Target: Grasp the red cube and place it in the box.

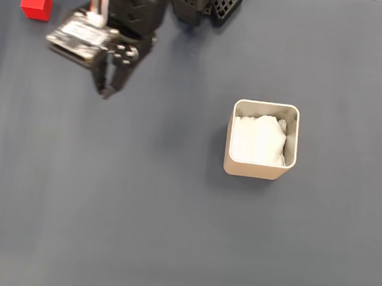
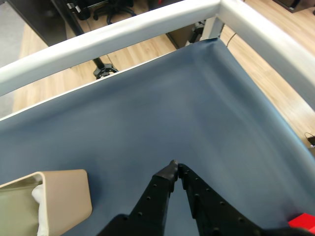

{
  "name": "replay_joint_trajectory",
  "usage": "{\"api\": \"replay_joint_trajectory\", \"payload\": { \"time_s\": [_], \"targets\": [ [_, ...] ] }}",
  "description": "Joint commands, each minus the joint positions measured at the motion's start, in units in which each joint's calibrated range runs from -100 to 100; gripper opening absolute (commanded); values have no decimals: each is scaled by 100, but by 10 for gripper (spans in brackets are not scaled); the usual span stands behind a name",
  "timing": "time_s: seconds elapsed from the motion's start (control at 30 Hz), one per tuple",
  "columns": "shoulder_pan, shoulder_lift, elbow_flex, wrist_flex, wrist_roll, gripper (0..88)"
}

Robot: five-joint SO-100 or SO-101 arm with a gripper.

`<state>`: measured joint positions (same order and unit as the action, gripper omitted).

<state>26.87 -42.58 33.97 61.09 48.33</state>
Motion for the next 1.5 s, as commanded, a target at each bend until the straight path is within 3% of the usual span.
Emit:
{"api": "replay_joint_trajectory", "payload": {
  "time_s": [0.0, 0.2, 0.87, 1.47],
  "targets": [
    [391, 307, -717, 100, 54, 2],
    [1044, 921, -1364, 182, 205, 2],
    [2989, 2211, -2276, 1035, 68, 2],
    [4125, 3319, -2877, 732, 49, 2]
  ]
}}
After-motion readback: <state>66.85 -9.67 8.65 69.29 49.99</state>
